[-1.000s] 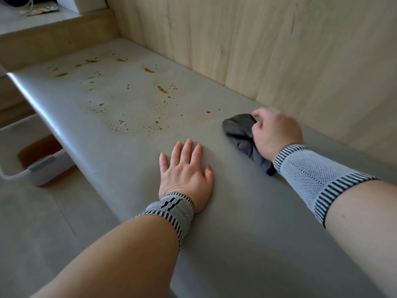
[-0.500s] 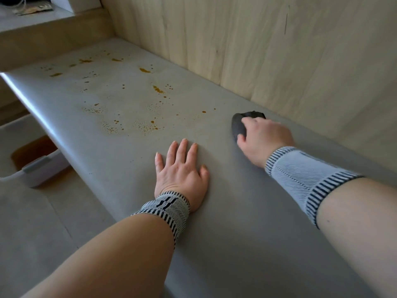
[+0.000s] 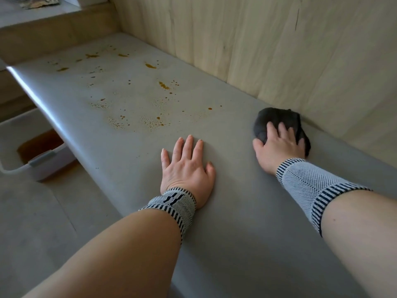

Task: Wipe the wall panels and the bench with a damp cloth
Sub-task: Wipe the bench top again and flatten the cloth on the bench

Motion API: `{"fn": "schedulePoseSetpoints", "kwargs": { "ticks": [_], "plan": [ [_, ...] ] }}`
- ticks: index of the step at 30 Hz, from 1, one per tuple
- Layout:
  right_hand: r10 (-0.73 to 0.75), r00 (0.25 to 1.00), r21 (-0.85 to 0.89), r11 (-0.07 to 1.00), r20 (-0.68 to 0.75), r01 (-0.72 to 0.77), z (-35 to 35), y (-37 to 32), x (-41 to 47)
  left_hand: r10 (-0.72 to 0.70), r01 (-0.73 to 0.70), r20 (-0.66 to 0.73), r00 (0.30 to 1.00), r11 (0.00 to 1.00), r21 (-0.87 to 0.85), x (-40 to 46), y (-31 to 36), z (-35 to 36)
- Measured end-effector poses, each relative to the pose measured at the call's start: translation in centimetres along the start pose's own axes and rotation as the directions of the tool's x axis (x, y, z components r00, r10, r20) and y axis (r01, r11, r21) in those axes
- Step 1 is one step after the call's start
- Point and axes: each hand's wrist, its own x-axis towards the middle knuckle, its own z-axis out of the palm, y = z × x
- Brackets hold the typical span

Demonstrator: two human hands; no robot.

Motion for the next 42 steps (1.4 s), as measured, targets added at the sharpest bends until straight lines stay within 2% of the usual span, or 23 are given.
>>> {"fn": "schedulePoseSetpoints", "kwargs": {
  "ticks": [1,3,5,7,9,12,15,16,18,20,22,23,25,27,28,29,32,33,35,38,40,42],
  "plan": [
    [-0.029,0.999,0.026,0.999,-0.015,0.029,0.2,-1.0,-0.6,0.001,-0.001,0.002,1.0,1.0,0.001,0.0,0.0,0.0],
    [-0.222,0.975,0.069,0.972,-0.027,0.223,0.3,-3.1,-2.3,0.004,-0.004,0.013,1.0,1.0,0.0,0.0,0.1,-0.1],
    [-0.445,0.895,0.114,0.891,0.031,0.439,0.6,-4.6,-4.0,0.005,-0.006,0.023,1.0,1.0,0.001,0.1,0.1,-0.3],
    [-0.525,0.846,0.161,0.846,0.091,0.508,0.5,-4.5,-4.6,0.011,-0.011,0.058,0.998,1.0,-0.004,0.1,0.0,-0.8],
    [-0.451,0.891,0.136,0.886,0.041,0.443,0.0,-3.0,-3.8,0.027,-0.027,0.102,0.994,1.0,-0.009,0.1,-0.1,-1.6],
    [-0.203,0.979,-0.008,0.979,-0.036,0.203,-0.8,-1.0,-2.5,0.067,-0.056,0.138,0.988,0.995,-0.08,0.4,-1.4,-3.9],
    [-0.053,0.998,0.084,0.995,-0.022,0.055,-0.4,-3.7,-4.4,0.032,-0.033,0.096,0.995,0.999,0.007,-0.1,-5.6,-6.2],
    [-0.088,0.995,0.102,0.991,-0.036,0.091,0.1,-5.5,-5.5,0.004,-0.008,0.082,0.997,0.999,0.044,-0.2,-7.3,-6.8],
    [-0.275,0.96,0.147,0.949,-0.044,0.279,1.1,-9.8,-7.6,-0.056,0.05,0.05,0.997,0.993,0.109,0.7,-10.4,-7.9],
    [-0.514,0.857,0.179,0.841,-0.034,0.511,1.6,-12.7,-8.7,-0.137,0.129,0.041,0.99,0.981,0.146,2.5,-12.9,-8.4],
    [-0.624,0.778,0.14,0.767,-0.066,0.627,1.5,-13.4,-7.1,-0.247,0.233,0.083,0.965,0.96,0.153,3.7,-15.0,-8.4],
    [-0.593,0.796,0.126,0.786,-0.118,0.605,1.4,-13.0,-5.7,-0.287,0.271,0.103,0.952,0.951,0.149,4.0,-16.0,-8.2],
    [-0.371,0.908,0.148,0.904,-0.195,0.401,1.2,-11.9,-2.7,-0.314,0.298,0.131,0.94,0.946,0.128,3.9,-17.6,-7.5],
    [-0.144,0.975,0.196,0.965,-0.167,0.176,1.4,-12.0,-1.5,-0.295,0.281,0.149,0.944,0.954,0.107,3.4,-18.4,-7.1],
    [-0.123,0.981,0.202,0.967,-0.151,0.152,1.4,-12.7,-2.0,-0.29,0.278,0.167,0.942,0.956,0.096,3.4,-18.4,-7.1],
    [-0.149,0.98,0.208,0.962,-0.134,0.175,1.6,-13.3,-2.9,-0.289,0.277,0.19,0.938,0.957,0.09,3.5,-18.3,-7.3],
    [-0.372,0.924,0.182,0.906,-0.086,0.382,1.9,-14.2,-8.6,-0.28,0.258,0.27,0.921,0.959,0.116,4.0,-18.5,-8.5],
    [-0.458,0.887,0.151,0.874,-0.061,0.462,2.1,-14.3,-10.6,-0.265,0.236,0.307,0.914,0.963,0.127,4.3,-18.8,-9.1],
    [-0.601,0.796,0.106,0.799,0.077,0.593,1.9,-15.4,-13.4,-0.227,0.183,0.384,0.895,0.972,0.147,5.0,-19.6,-10.4],
    [-0.672,0.698,0.159,0.739,0.248,0.655,0.7,-20.2,-12.1,-0.195,0.131,0.467,0.863,0.977,0.167,6.2,-20.4,-12.7],
    [-0.664,0.695,0.119,0.741,0.276,0.661,0.4,-22.5,-10.3,-0.187,0.115,0.457,0.869,0.977,0.181,6.4,-20.8,-13.7],
    [-0.647,0.706,0.095,0.753,0.288,0.651,0.8,-21.8,-11.0,-0.205,0.116,0.423,0.883,0.967,0.227,6.3,-21.5,-14.1]
  ]
}}
